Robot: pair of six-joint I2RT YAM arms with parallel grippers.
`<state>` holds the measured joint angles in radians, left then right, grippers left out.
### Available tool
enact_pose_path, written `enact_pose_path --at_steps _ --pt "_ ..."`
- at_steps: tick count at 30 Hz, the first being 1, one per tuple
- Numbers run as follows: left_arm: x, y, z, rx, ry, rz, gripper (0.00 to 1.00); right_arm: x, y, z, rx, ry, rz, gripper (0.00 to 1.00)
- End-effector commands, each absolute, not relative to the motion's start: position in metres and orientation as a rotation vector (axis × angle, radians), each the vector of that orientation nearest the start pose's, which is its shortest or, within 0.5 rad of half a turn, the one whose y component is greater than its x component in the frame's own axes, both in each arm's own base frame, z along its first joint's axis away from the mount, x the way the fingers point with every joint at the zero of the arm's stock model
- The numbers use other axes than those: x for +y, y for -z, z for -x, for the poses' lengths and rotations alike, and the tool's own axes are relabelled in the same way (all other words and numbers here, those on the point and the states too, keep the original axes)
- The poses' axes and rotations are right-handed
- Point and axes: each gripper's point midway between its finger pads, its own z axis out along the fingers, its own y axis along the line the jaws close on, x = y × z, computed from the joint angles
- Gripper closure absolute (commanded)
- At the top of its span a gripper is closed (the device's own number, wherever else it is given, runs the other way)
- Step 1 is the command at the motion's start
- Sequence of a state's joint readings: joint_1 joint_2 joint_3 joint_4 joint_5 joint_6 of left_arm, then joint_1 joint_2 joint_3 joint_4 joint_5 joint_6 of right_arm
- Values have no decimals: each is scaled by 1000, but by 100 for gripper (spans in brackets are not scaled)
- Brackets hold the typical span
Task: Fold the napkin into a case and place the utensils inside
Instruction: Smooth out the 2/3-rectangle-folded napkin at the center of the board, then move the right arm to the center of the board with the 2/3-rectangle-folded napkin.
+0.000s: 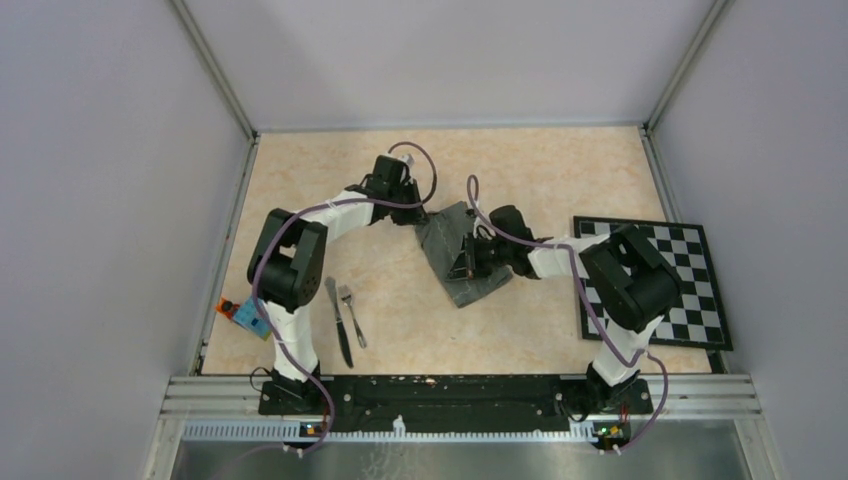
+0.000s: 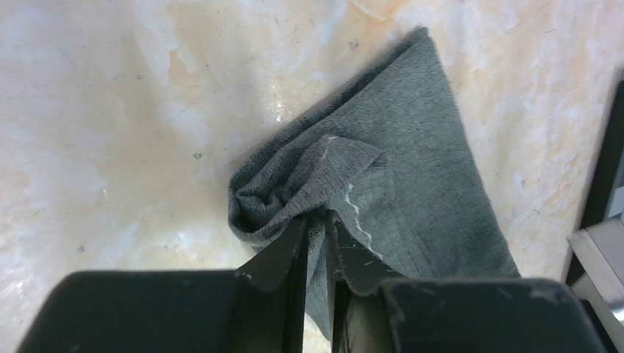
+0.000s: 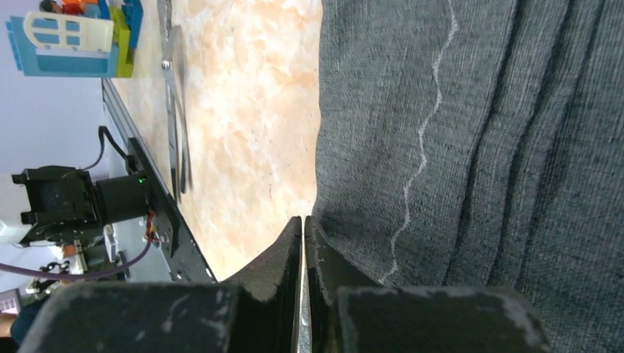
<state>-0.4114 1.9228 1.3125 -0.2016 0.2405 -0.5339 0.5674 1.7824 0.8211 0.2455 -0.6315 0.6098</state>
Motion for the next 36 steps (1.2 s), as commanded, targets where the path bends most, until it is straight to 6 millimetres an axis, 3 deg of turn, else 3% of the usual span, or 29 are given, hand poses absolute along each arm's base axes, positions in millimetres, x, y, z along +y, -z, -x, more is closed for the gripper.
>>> enact_pose_path --at_steps 1,6,8,14,16,19,21,23,25,28,32,34,36 --pt "-258 -58 -441 2445 766 20 82 317 -60 -258 2390 -1309 372 97" --pt "-256 -33 -448 2497 720 0 83 308 -40 -248 2444 -1267 367 97" --pt "-255 -40 -446 2487 721 -15 82 308 -45 -249 2443 -1263 379 97" --pt "-260 -85 -441 2440 776 -64 72 314 -93 -260 2346 -1260 444 91" --pt "-263 -98 -437 2425 819 -66 65 315 -100 -257 2333 -1282 461 88" --pt "-272 -102 -427 2422 905 -66 63 314 -95 -252 2345 -1296 469 86" --pt "-274 -100 -421 2424 929 -63 62 303 -93 -257 2347 -1241 427 83" --pt "-276 -103 -413 2419 944 -68 55 288 -100 -267 2323 -1201 374 74" --pt "-280 -111 -402 2401 966 -86 46 263 -104 -285 2325 -1073 301 61" --pt "-289 -118 -379 2379 1009 -140 36 229 -103 -305 2372 -841 257 50" --pt "-297 -118 -345 2398 1049 -194 26 187 -87 -322 2439 -691 138 43" --pt "-299 -117 -327 2403 1065 -213 20 177 -71 -323 2479 -669 114 42" --pt "-301 -122 -311 2397 1079 -241 18 181 -62 -321 2491 -702 126 42"
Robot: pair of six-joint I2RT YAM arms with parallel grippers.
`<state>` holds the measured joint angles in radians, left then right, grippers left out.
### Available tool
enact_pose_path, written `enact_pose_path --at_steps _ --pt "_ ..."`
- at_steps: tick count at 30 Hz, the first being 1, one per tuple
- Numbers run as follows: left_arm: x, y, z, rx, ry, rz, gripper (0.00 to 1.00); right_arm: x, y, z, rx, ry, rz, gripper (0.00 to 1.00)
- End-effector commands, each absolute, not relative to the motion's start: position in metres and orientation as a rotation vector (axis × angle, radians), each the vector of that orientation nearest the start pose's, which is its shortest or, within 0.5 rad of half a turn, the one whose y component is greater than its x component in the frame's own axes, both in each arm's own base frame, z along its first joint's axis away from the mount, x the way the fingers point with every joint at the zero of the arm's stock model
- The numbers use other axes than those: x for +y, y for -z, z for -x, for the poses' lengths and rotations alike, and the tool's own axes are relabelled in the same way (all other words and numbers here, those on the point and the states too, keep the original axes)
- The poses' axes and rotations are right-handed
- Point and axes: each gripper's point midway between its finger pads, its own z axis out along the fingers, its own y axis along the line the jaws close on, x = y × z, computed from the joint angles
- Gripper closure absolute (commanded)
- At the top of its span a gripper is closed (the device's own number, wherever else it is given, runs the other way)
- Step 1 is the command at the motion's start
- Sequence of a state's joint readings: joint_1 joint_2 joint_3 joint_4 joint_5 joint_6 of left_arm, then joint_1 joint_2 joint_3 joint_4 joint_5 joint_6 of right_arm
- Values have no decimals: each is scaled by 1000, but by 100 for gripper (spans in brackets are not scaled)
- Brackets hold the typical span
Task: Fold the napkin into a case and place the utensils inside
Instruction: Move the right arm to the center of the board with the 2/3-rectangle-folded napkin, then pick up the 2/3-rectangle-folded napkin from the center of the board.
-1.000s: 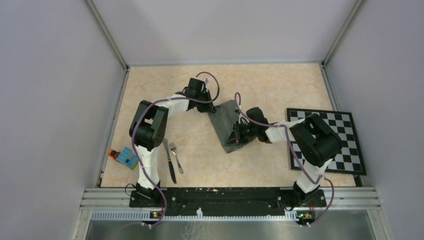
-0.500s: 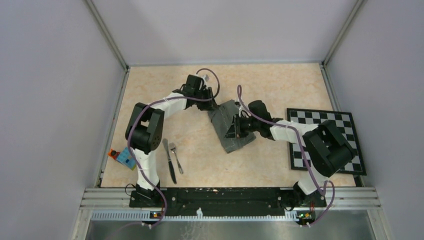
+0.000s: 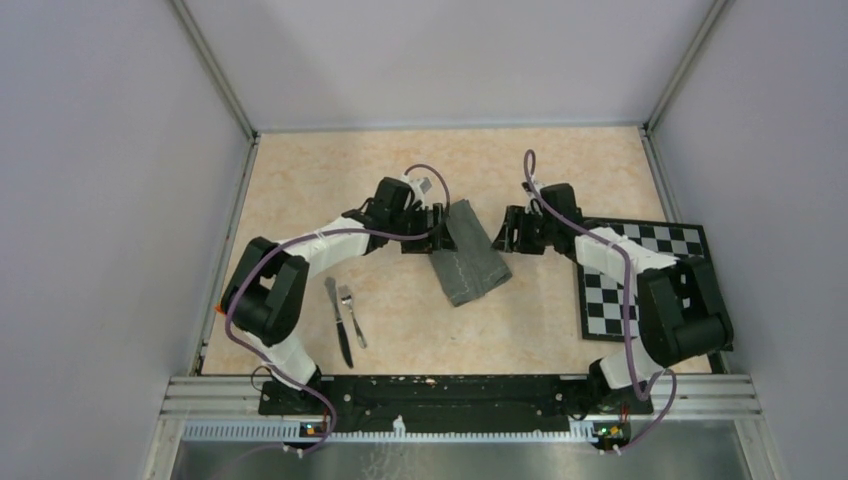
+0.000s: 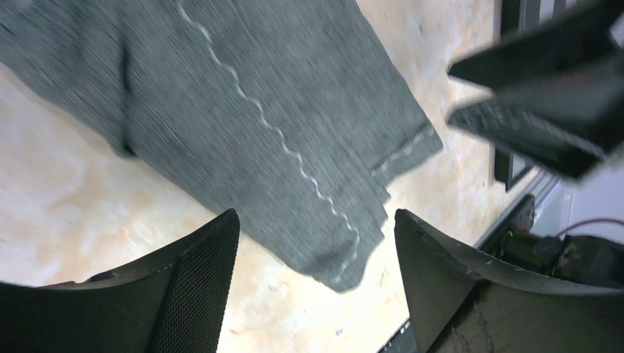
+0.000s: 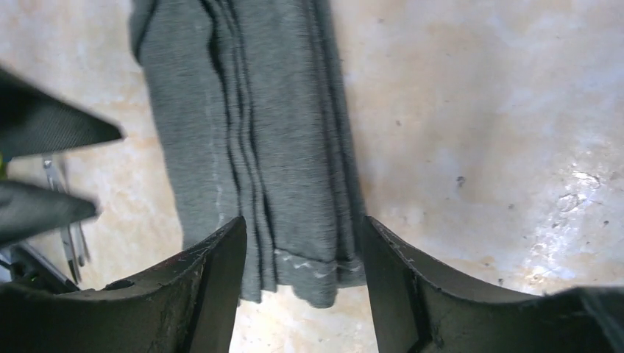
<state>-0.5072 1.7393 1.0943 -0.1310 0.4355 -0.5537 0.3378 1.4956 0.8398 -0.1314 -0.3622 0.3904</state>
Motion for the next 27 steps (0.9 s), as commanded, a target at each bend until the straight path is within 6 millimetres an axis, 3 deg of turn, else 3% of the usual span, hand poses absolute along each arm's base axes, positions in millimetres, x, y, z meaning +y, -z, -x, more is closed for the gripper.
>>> enact_pose_path --at_steps 1,3,8,12,14,16,19,23,27 --pt "-301 -123 -304 2398 1085 -249 18 185 -58 -318 2495 -744 128 42" --pt "-301 -128 -290 2398 1102 -270 17 191 -49 -312 2514 -802 115 50" --pt "-298 -131 -259 2416 1112 -294 19 201 -34 -285 2544 -887 78 87" --pt "-298 -124 -235 2445 1105 -292 20 241 -45 -240 2523 -1040 149 93" --pt "-302 -119 -224 2463 1079 -290 19 252 -59 -222 2491 -1107 142 88" --pt "-309 -117 -216 2475 1020 -304 17 244 -75 -221 2444 -1100 55 70" --pt "-323 -113 -204 2491 873 -344 15 205 -80 -233 2449 -876 -71 46" --pt "-344 -107 -199 2505 658 -407 15 143 -82 -250 2428 -724 -272 28" --pt "-363 -93 -197 2561 437 -462 20 114 -90 -255 2377 -703 -331 25"
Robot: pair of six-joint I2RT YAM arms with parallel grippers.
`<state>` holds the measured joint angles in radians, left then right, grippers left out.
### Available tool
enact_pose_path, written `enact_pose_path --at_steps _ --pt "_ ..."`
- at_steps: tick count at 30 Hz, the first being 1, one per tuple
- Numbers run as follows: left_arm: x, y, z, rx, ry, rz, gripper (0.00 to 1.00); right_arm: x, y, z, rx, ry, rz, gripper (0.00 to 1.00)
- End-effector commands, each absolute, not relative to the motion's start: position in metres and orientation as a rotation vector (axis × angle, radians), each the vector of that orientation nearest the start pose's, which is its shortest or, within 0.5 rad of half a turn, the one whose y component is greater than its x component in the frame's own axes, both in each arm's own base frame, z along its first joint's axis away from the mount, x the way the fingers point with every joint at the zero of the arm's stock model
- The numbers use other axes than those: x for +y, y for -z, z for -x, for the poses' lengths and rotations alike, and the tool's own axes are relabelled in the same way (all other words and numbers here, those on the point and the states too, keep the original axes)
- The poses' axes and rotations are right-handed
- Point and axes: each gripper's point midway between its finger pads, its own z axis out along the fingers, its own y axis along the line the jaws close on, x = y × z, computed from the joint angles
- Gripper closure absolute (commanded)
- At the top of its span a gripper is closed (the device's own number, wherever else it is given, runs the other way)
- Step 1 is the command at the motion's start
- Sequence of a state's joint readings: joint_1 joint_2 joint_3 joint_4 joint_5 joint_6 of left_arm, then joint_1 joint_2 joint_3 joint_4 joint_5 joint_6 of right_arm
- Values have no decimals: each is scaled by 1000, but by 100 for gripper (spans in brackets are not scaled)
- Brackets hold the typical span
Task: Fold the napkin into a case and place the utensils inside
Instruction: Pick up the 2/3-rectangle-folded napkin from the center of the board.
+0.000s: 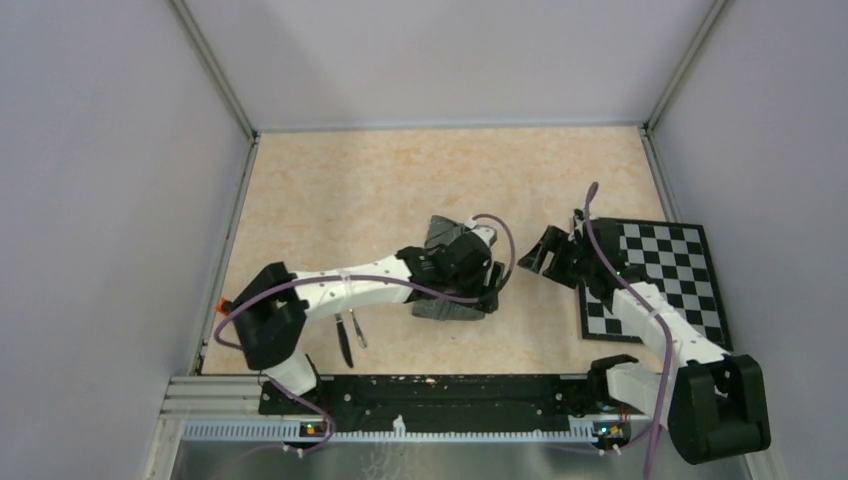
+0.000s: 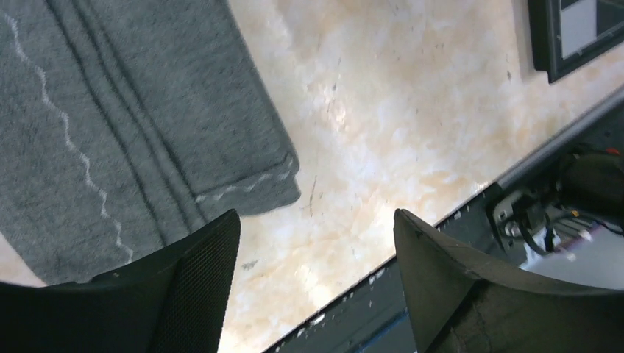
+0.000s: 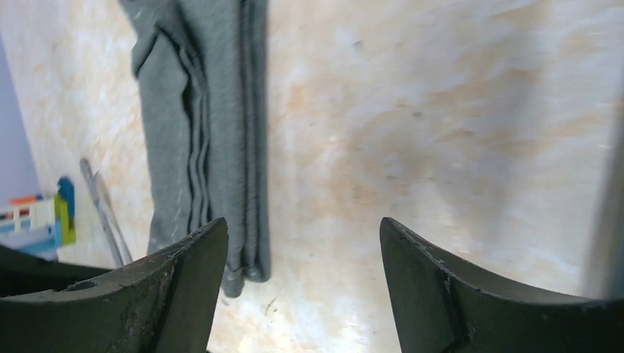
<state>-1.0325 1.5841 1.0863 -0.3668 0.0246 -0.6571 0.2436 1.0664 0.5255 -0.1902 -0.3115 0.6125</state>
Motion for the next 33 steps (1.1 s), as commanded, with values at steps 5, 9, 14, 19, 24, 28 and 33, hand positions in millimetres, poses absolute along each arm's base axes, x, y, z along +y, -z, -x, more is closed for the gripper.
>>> enact_pose_path --at_steps 5,9,14,19,24,28,33 --pt "-382 -65 -200 2607 215 -508 27 109 -93 -256 2339 -689 -323 25" --pt "-385 -58 -200 2597 83 -511 27 110 -84 -253 2362 -701 -313 25" --pt "-380 -47 -196 2590 2 -512 27 114 -77 -251 2367 -733 -305 25" --pt "-378 -31 -192 2610 -17 -523 37 116 -75 -250 2370 -750 -297 26" --pt "-372 -17 -191 2613 -75 -531 43 114 -73 -251 2373 -728 -293 26" --pt "-362 -7 -192 2613 -151 -540 53 113 -70 -250 2378 -721 -290 26" --pt "-360 -16 -195 2586 -157 -527 79 119 -68 -252 2380 -759 -257 26"
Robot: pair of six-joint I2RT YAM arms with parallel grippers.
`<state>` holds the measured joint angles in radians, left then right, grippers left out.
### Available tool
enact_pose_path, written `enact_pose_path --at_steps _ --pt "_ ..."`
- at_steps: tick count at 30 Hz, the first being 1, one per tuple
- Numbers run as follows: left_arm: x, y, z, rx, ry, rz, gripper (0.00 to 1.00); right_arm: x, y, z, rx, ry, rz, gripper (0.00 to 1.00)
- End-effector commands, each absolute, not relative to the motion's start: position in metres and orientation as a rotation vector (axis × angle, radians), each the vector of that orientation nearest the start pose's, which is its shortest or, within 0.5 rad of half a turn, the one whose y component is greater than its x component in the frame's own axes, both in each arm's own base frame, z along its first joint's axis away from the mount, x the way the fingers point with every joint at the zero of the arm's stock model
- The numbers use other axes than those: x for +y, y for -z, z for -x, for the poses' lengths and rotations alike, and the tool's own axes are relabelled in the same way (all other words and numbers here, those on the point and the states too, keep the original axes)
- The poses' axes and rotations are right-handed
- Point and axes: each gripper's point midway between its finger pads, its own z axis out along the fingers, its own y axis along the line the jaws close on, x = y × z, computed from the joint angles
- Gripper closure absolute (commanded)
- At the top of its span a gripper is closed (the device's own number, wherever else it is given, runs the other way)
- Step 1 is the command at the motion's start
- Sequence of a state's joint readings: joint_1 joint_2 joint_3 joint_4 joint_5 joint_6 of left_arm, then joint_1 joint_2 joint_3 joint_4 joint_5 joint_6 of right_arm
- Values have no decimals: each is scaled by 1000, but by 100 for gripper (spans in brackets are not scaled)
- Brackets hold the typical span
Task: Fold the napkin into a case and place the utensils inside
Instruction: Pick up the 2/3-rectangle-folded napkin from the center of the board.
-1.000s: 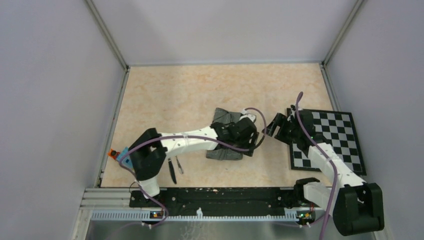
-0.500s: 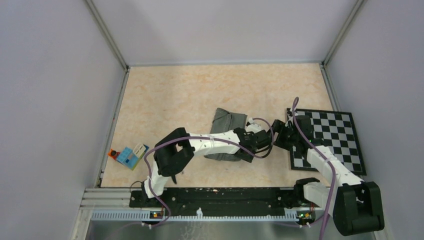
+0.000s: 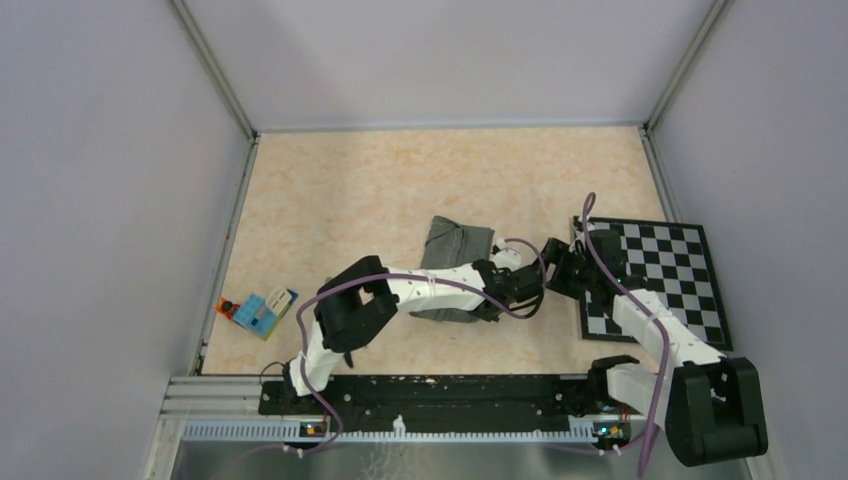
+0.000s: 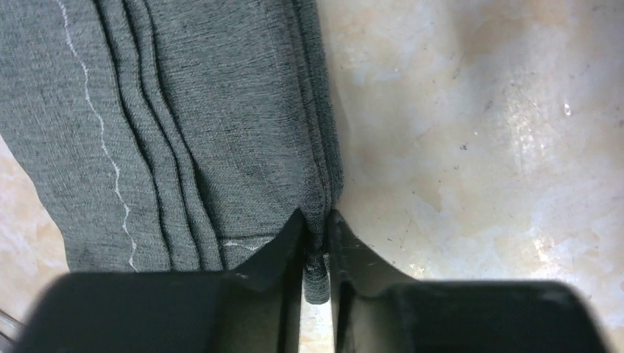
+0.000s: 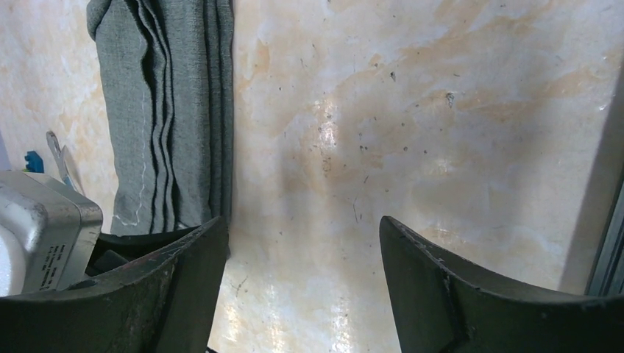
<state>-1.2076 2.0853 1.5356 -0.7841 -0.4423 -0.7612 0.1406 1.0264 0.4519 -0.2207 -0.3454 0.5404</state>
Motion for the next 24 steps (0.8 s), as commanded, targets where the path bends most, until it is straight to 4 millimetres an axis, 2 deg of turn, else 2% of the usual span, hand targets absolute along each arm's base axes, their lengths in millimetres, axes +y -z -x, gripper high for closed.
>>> enact_pose_path --at_steps 1,3,7,13,17,20,24 --pt "-361 -21 -197 2572 -149 -520 88 123 -69 -253 2376 -790 -240 25" --pt "-363 -36 -199 2550 -102 -510 100 136 -69 -252 2379 -893 -194 20" --pt "-371 -62 -198 2524 82 -484 100 163 -76 -262 2332 -1128 -147 18" --pt "-374 -87 -193 2501 271 -450 100 189 -85 -284 2213 -1409 -220 18" --pt "-375 -90 -190 2507 300 -454 100 203 -90 -296 2162 -1458 -232 18" --pt "-379 -95 -190 2497 331 -456 100 210 -83 -300 2163 -1474 -273 18" --pt "-382 -99 -190 2490 359 -463 100 213 -72 -307 2171 -1460 -332 25"
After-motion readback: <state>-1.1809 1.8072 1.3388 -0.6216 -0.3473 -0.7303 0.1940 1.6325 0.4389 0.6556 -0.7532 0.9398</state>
